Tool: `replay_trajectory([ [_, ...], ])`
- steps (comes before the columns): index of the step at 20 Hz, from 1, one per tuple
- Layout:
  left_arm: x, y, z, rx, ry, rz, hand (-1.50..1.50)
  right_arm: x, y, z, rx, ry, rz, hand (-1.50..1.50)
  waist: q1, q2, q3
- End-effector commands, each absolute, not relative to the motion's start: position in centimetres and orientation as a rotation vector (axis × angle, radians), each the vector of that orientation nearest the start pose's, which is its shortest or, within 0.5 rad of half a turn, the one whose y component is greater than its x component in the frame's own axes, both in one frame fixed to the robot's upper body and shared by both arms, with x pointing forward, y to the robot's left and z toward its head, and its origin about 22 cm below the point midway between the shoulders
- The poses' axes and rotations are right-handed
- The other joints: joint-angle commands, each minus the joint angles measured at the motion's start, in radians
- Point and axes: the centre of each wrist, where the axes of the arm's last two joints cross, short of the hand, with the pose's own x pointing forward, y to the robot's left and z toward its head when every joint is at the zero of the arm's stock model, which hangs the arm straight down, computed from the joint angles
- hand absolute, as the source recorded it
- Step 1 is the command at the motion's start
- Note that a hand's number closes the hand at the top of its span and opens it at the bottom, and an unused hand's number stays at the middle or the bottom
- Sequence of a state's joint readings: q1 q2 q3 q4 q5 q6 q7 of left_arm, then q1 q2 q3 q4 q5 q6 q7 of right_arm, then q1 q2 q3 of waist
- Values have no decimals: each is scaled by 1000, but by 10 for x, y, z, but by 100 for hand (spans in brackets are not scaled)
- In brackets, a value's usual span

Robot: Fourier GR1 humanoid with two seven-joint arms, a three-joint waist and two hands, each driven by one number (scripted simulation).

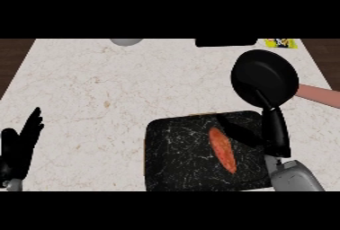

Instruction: Pick the sweet potato from the tray and place it in the pot

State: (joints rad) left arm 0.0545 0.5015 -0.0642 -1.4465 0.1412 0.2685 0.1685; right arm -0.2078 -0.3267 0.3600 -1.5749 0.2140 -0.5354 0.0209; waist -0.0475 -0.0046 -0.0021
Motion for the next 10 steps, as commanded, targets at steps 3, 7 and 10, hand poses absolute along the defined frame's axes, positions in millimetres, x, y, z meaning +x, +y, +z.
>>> replay_trajectory([
  [3, 251, 344, 24, 534, -1153, -71, 0, 212, -178, 40, -706, -1848, 371, -150, 9, -3, 0],
  [7, 238, 346, 10, 543, -1139, -96, 0, 206, -189, 58, -801, -1611, 576, -150, 13, -6, -4],
  [10, 246, 342, 20, 556, -1142, -73, 0, 202, -193, 78, -894, -1465, 689, -150, 12, -8, -5],
])
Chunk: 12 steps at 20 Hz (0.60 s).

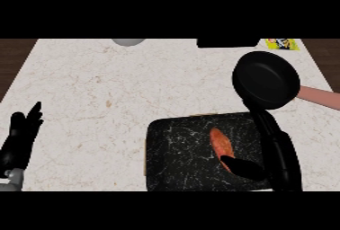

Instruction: Pick the sweet potato from the tray and place it in the pot

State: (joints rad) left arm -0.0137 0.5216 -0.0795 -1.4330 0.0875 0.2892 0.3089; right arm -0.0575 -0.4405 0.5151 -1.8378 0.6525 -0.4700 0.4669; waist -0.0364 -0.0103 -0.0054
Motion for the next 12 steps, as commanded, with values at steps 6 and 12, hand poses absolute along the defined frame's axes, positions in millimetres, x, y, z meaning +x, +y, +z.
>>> replay_trajectory([
  [6, 250, 339, 22, 532, -1153, -98, 0, 190, -175, 122, -884, -1184, 927, -150, 31, 4, 0],
  [12, 264, 335, 20, 528, -1156, -111, 0, 191, -147, 141, -734, -958, 1042, -150, 36, 11, 2],
])
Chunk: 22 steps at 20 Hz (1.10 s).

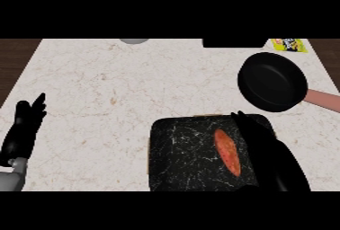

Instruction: Pick the sweet potato from the tray and place it in the pot

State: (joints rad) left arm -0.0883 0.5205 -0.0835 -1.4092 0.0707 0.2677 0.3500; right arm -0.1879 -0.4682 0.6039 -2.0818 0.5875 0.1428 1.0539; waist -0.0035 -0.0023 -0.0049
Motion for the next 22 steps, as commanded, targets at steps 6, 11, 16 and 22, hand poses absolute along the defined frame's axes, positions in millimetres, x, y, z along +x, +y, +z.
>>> replay_trajectory([
  [6, 267, 323, 36, 507, -1157, -110, 0, 197, -131, 142, -794, -873, 1012, -150, 7, -1, 3],
  [11, 272, 324, 34, 514, -1168, -98, 0, 215, -149, 136, -781, -847, 978, -150, 3, 2, 4],
  [16, 274, 331, 26, 525, -1164, -115, 0, 215, -129, 101, -776, -796, 1012, -150, 4, 4, 4],
  [22, 272, 343, 36, 536, -1159, -80, 0, 234, -154, 81, -750, -803, 998, -150, 6, 3, 5],
])
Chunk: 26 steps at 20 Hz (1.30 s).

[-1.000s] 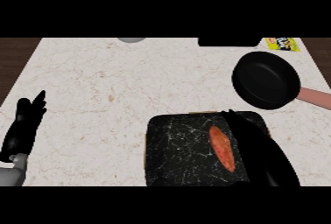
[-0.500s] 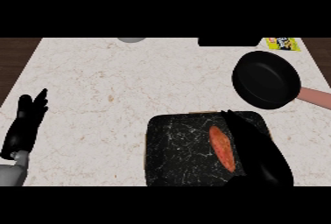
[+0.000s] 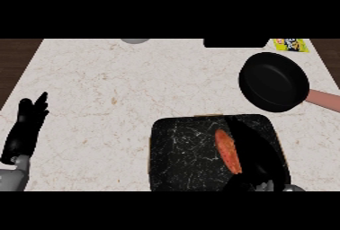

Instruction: Pick the sweet potato from the tray and place it in the pot

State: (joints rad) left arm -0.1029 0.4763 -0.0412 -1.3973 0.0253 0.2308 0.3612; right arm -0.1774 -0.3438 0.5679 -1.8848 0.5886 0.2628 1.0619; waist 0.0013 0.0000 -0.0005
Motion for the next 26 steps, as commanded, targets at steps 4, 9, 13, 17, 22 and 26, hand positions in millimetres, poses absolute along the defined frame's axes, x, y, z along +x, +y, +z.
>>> replay_trajectory([
  [4, 273, 339, 38, 513, -1174, -91, 0, 223, -132, 72, -790, -823, 1007, -150, 0, -1, 0],
  [9, 257, 338, 18, 529, -1150, -110, 0, 238, -155, 78, -815, -762, 1009, -150, 1, -1, 0],
  [13, 258, 340, 26, 536, -1159, -120, 0, 237, -125, 61, -789, -709, 1019, -150, 4, -1, 0],
  [17, 252, 326, 29, 525, -1150, -97, 0, 242, -140, 41, -763, -717, 1011, -150, 2, -1, 1],
  [22, 253, 336, 13, 526, -1170, -96, 0, 250, -149, 14, -749, -694, 993, -150, 3, 0, 0],
  [26, 260, 327, 32, 517, -1166, -96, 0, 244, -143, 18, -738, -704, 997, -150, 0, -1, 1],
])
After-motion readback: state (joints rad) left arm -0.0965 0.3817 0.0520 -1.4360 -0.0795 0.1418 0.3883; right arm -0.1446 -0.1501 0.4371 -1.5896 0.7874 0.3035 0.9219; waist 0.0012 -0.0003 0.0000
